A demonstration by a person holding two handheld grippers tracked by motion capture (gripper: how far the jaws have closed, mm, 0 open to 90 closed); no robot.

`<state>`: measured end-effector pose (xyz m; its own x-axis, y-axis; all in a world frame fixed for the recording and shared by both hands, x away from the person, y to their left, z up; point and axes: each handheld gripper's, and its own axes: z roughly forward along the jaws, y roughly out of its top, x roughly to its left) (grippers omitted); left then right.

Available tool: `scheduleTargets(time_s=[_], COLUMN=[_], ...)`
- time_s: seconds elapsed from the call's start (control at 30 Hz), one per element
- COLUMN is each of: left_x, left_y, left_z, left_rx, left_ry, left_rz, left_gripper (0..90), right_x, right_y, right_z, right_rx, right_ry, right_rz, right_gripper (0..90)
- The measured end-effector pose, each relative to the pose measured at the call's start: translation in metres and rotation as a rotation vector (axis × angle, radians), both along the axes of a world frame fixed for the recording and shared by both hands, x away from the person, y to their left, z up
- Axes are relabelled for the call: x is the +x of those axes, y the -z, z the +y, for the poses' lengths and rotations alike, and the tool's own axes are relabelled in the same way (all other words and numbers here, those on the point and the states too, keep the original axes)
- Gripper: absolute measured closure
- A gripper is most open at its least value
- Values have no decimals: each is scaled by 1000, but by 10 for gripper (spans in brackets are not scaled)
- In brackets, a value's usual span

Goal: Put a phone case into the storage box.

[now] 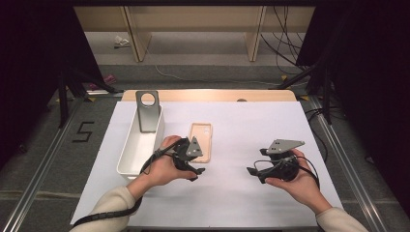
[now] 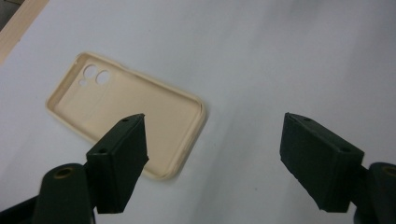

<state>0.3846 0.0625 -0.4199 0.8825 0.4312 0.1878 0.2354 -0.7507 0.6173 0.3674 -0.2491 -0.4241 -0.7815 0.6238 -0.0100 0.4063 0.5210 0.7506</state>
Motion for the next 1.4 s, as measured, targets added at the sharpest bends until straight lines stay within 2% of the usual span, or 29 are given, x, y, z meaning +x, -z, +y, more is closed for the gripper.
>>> scheduleTargets(time_s=[0.13, 0.23, 0.6, 0.8, 0.97, 1.0, 1.13, 1.23, 1.4], left_x=[7, 12, 29, 36, 40, 40, 44, 44, 46], left_y=[2, 1, 10, 16, 22, 24, 26, 27, 29], left_z=[-9, -15, -27, -29, -29, -29, -29, -28, -28], left_rx=[23, 64, 264, 339, 381, 385, 427, 424, 442], left_ry=[2, 27, 139, 171, 188, 180, 196, 188, 193], left_rz=[-2, -10, -69, -77, -84, -75, -92, -80, -85], left_gripper=[223, 221, 225, 234, 237, 237, 240, 244, 252], right_x=[0, -1, -1, -1, -1, -1, -2, -2, -2], right_y=[-1, -1, -1, 0, 0, 0, 0, 0, 0], right_z=[-2, -4, -7, -6, -6, -6, -6, -6, -5], right_rx=[7, 5, 11, 10, 12, 12, 12, 12, 12], right_ry=[8, 9, 17, 14, 15, 15, 14, 15, 13], right_rz=[-2, -6, -6, -5, -4, -5, -6, -5, -2], right_gripper=[171, 171, 171, 171, 171, 171, 171, 171, 171])
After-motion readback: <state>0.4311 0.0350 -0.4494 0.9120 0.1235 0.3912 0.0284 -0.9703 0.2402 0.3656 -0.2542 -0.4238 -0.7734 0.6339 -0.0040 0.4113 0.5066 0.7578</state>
